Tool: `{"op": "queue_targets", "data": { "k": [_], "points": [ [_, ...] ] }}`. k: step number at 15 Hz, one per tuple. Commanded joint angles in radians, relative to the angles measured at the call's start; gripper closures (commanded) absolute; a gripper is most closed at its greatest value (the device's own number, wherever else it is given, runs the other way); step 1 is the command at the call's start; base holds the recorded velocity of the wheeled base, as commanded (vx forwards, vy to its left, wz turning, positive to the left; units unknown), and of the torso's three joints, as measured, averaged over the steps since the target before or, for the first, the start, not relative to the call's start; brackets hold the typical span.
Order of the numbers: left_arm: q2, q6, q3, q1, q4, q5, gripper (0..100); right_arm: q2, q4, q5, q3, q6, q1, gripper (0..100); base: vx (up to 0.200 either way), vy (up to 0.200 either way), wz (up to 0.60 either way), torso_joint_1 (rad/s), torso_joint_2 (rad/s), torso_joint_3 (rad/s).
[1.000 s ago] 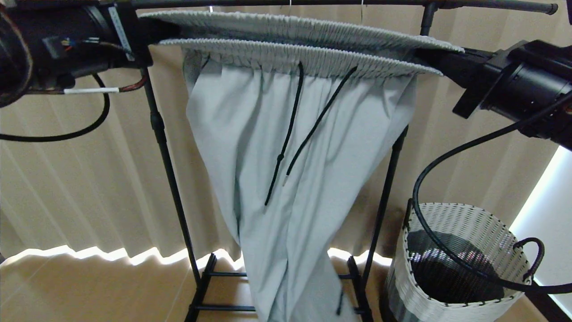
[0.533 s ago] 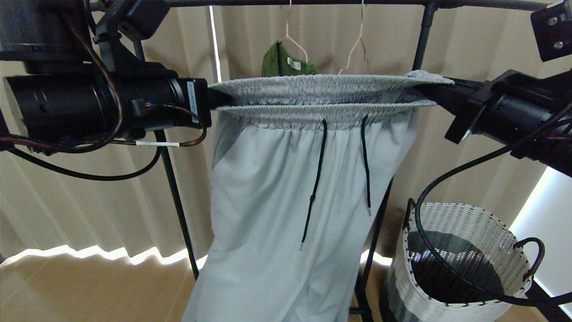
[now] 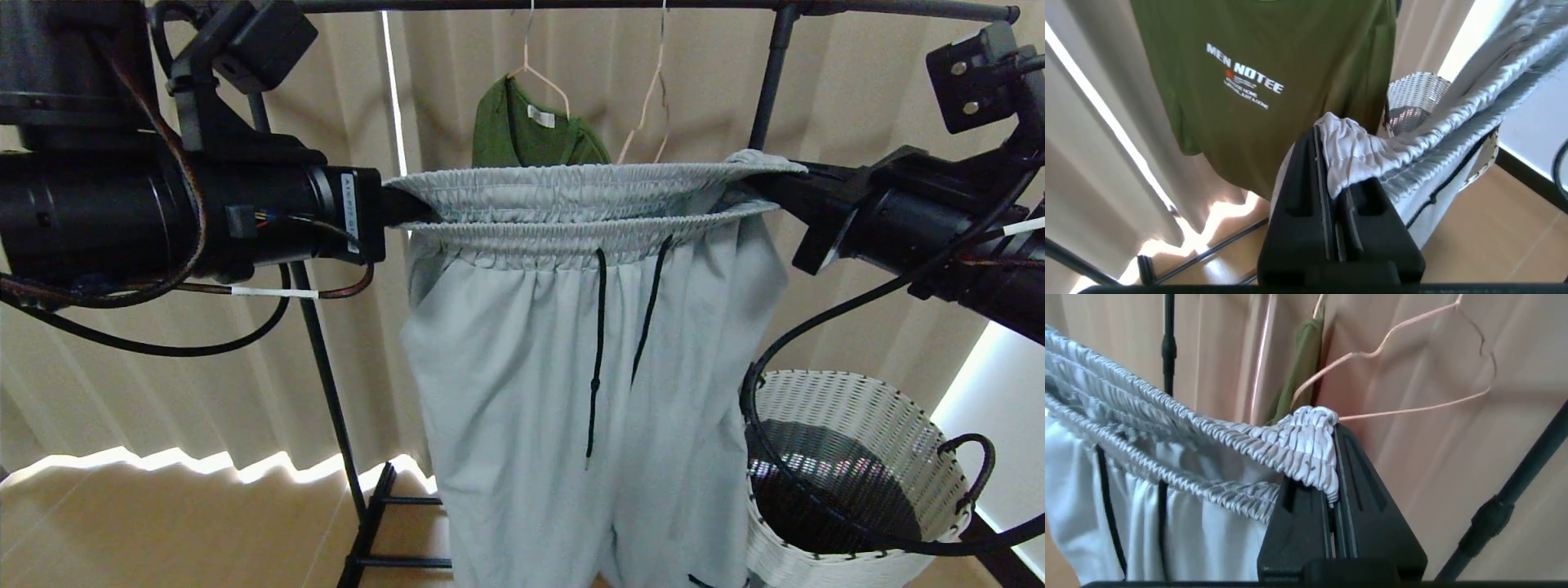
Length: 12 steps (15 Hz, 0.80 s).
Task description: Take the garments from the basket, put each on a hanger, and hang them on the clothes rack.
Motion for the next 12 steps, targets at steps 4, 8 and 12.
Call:
{"op": "queue_targets", "data": {
  "k": [4,8,12],
  "points": [
    [0.052,0.007,-0.032,-0.002,-0.012,0.022,100,-0.062,0.037,0.004,0.019,-0.001,-0.068,100,0.000,0.000,0.00,0.000,0.00,0.000],
    [0.140,-0.002,-0.129,-0.011,-0.012,0.052,100,-0.209,0.227,0.018,0.030,0.057,-0.056,100,0.000,0.000,0.00,0.000,0.00,0.000],
    [0.210,-0.057,-0.184,-0.011,-0.012,0.054,100,-0.321,0.294,0.231,0.157,0.076,-0.016,100,0.000,0.000,0.00,0.000,0.00,0.000]
  ]
}}
